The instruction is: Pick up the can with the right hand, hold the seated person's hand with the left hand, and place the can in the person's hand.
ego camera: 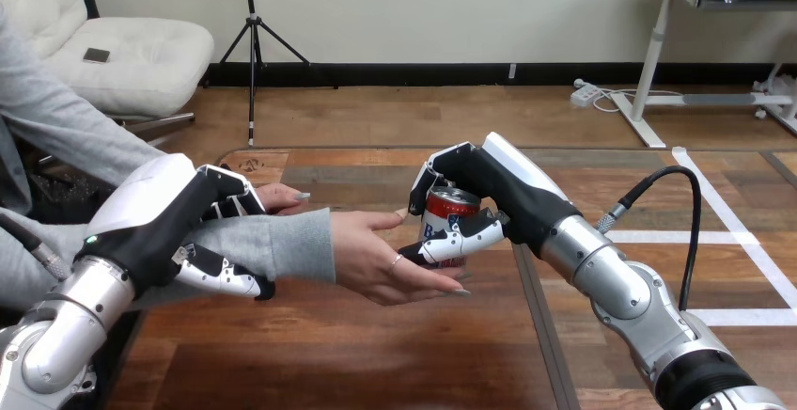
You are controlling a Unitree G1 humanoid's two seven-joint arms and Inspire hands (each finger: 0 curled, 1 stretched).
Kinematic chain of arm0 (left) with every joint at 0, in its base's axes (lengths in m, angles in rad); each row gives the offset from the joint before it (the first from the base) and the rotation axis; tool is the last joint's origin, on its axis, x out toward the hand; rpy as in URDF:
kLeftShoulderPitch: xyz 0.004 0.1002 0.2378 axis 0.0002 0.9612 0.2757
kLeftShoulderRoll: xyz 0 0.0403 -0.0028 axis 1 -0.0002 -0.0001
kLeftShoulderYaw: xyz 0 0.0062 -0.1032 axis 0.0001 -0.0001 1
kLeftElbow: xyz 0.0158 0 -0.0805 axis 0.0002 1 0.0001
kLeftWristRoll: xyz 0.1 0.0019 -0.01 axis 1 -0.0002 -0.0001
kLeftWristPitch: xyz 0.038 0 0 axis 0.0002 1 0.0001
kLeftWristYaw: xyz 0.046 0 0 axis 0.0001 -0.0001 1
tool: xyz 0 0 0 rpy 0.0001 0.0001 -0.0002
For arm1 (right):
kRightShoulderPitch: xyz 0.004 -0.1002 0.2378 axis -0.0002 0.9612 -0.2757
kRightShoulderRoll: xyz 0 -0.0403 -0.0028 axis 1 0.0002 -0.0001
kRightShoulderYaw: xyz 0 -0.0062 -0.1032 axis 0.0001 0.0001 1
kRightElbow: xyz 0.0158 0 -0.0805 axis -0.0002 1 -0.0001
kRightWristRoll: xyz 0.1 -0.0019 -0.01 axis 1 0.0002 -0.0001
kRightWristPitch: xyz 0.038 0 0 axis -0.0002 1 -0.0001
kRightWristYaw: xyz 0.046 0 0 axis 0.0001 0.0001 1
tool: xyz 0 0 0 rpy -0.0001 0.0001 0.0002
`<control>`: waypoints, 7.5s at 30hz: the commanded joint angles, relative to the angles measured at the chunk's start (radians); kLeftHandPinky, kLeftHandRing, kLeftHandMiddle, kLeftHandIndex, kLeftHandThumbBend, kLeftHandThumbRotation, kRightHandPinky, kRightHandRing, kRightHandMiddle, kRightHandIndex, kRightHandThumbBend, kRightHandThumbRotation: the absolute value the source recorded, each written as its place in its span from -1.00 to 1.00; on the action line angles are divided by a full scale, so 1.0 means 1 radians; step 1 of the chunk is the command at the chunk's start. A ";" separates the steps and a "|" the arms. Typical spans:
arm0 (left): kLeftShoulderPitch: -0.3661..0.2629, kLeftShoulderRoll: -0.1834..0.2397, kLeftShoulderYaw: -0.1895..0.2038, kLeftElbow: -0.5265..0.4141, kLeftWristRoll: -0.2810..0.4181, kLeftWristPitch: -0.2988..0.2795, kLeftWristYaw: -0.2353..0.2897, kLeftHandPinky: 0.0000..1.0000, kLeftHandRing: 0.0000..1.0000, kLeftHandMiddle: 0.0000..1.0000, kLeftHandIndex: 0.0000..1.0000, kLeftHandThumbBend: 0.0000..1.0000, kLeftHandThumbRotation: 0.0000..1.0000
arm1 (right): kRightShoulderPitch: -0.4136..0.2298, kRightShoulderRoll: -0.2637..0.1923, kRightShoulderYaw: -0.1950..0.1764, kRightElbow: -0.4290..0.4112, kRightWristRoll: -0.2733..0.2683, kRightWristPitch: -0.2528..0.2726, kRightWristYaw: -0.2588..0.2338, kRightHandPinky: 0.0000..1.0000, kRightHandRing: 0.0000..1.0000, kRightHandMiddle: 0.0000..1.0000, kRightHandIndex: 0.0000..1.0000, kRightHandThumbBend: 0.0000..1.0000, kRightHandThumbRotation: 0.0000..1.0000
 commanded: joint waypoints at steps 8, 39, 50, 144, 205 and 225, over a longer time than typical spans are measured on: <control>-0.059 0.010 0.032 -0.055 -0.032 0.002 -0.008 -0.43 -0.34 -0.20 -0.09 0.73 -1.00 | -0.092 0.019 0.000 -0.068 0.017 -0.032 0.005 -0.56 -0.51 -0.33 -0.17 0.55 -1.00; -0.062 0.011 0.031 -0.032 -0.023 -0.033 0.012 -0.49 -0.40 -0.25 -0.12 0.64 -1.00 | -0.074 0.041 0.003 -0.106 0.025 -0.052 0.032 -0.49 -0.43 -0.23 -0.17 0.54 -1.00; -0.060 0.008 0.031 -0.032 -0.026 -0.031 0.010 -0.49 -0.39 -0.25 -0.12 0.63 -1.00 | -0.067 0.050 0.005 -0.129 0.029 -0.050 0.043 -0.45 -0.40 -0.23 -0.17 0.54 -1.00; -0.048 0.006 0.034 -0.041 -0.007 -0.019 0.029 -0.49 -0.39 -0.25 -0.12 0.59 -1.00 | -0.015 0.039 -0.007 -0.296 0.080 0.154 0.170 -0.09 0.02 0.08 0.13 0.68 -0.09; -0.033 0.005 0.037 -0.050 -0.003 -0.017 0.025 -0.51 -0.41 -0.26 -0.13 0.59 -1.00 | -0.020 0.035 -0.053 -0.253 0.226 0.148 0.233 0.02 0.21 0.27 0.30 1.00 1.00; -0.029 0.002 0.039 -0.042 -0.002 -0.033 0.040 -0.55 -0.46 -0.29 -0.13 0.61 -1.00 | -0.008 0.047 -0.124 -0.300 0.389 0.221 0.310 0.01 0.22 0.32 0.34 1.00 1.00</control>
